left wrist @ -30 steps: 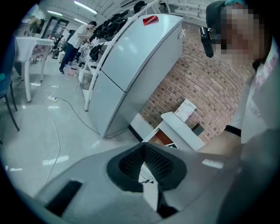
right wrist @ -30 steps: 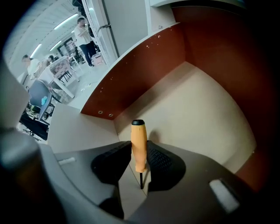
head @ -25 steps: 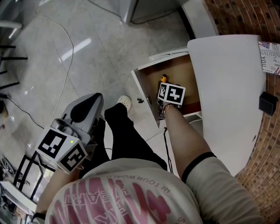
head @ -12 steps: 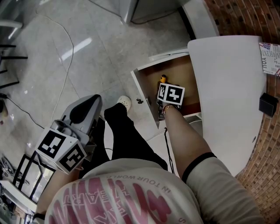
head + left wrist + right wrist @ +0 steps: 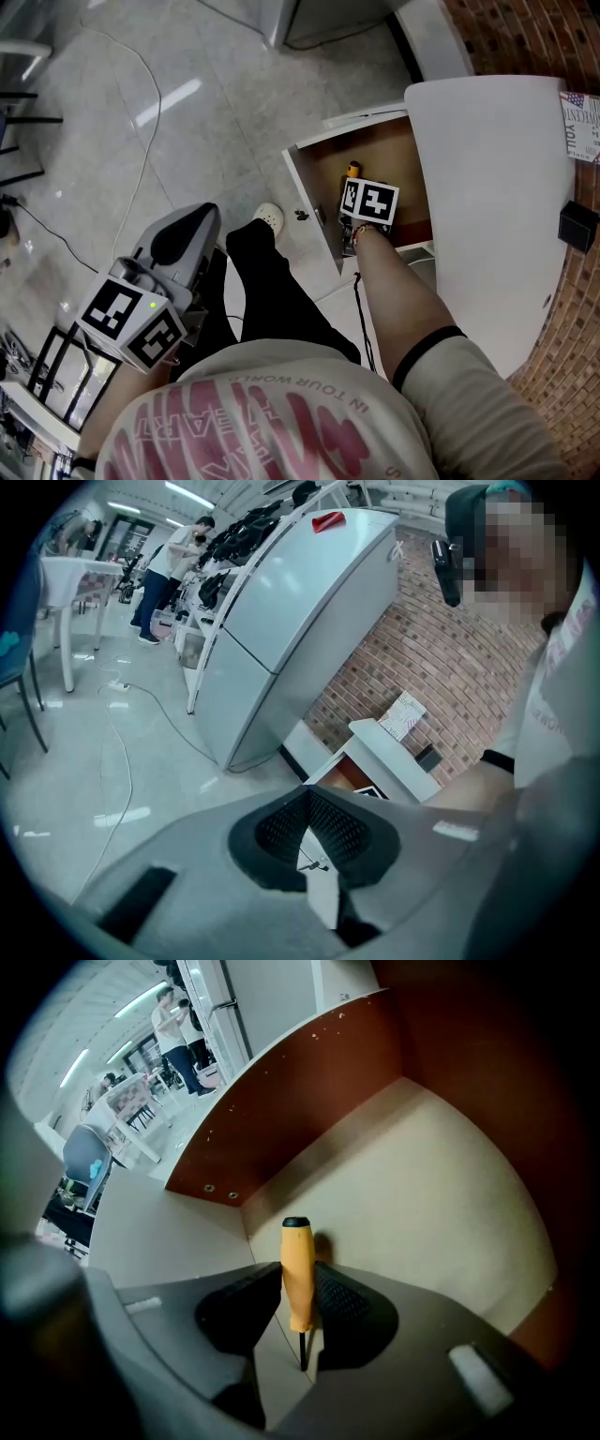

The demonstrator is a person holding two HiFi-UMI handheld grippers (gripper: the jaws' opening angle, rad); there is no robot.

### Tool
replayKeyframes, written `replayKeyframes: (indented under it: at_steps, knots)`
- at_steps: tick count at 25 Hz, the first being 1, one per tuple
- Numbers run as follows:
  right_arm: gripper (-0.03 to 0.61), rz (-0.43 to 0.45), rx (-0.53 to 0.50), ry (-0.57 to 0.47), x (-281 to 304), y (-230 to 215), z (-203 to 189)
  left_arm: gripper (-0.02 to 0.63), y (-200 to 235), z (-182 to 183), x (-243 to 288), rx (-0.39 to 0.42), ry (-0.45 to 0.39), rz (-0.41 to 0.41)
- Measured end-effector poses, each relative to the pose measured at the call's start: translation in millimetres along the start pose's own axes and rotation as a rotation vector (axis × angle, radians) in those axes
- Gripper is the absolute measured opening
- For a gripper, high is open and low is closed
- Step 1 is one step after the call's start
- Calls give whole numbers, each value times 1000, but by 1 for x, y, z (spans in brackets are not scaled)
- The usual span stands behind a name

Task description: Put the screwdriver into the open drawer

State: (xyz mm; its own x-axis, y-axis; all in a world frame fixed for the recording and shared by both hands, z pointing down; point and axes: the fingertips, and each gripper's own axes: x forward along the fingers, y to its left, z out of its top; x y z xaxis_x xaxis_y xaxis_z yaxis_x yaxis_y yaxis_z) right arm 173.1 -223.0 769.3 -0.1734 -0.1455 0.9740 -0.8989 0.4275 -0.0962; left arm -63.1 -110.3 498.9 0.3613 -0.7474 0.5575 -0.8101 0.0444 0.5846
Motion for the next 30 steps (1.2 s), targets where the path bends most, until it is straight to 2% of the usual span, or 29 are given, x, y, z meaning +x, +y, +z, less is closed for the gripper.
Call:
replayKeyframes:
  at_steps: [30]
  knots:
    - [127,-3,22,41,13,-3,0,2,0,1,13,-17,7,23]
